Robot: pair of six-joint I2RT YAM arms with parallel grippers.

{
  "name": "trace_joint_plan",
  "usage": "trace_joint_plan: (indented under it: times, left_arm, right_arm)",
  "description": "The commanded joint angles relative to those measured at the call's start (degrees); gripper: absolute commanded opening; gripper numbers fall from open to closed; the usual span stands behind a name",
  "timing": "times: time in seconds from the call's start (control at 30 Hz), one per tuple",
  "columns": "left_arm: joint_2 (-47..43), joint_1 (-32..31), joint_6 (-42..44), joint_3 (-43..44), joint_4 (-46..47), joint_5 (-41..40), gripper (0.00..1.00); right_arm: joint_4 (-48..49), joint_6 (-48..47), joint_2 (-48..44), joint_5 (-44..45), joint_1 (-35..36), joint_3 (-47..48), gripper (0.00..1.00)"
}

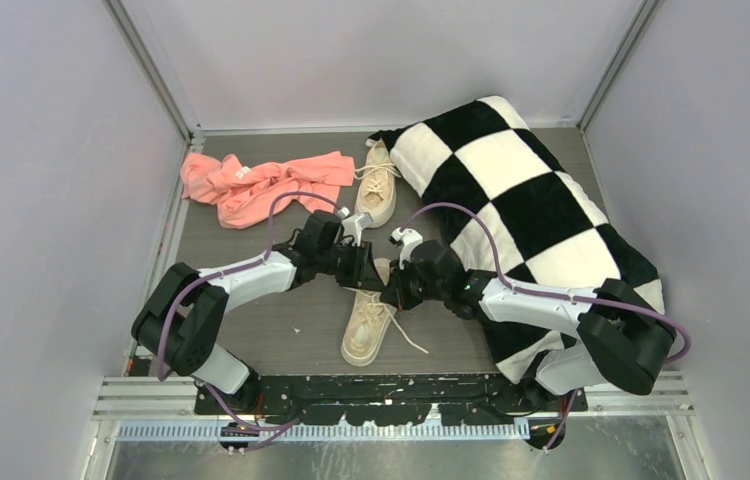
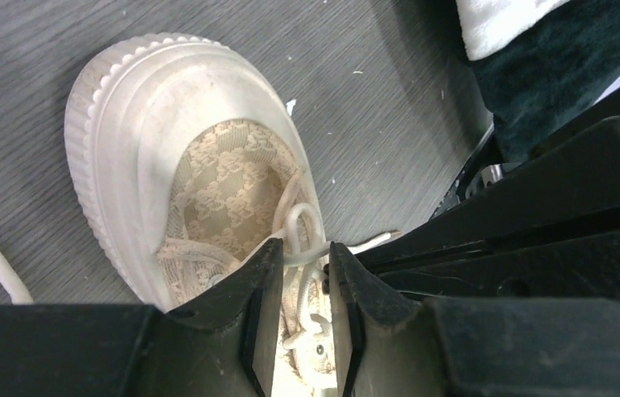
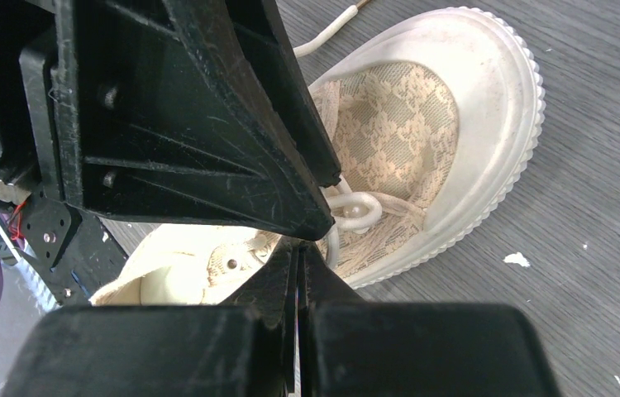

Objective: Tie the shoes
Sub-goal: Tie the shoelace on the shoe.

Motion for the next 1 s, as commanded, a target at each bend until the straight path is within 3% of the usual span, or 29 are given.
trace_joint_plan:
  times: [0.0, 0.23, 0.37, 0.97]
  left_arm:
    - [-1.1, -0.1, 2.0, 2.2, -3.3, -0.3, 0.30]
    - [-1.1, -0.1, 2.2, 2.2, -3.6, 0.1, 0.26]
    - [-1.4, -0.1, 2.1, 2.1, -3.2, 0.0, 0.01]
    - [-6.1, 0.0, 0.7, -0.1, -0.9, -5.6, 0.01]
  right_arm:
    - [2.3, 0.3, 0.4, -0.2, 0.3, 1.5, 0.01]
    - [2.3, 0.4, 0.7, -0.3, 0.3, 1.8, 0.01]
    - [2.3, 0.4, 0.7, -0.4, 0.2, 1.8, 0.01]
    - [0.7, 0.6, -3.1, 0.8, 0.2, -0.2, 0.01]
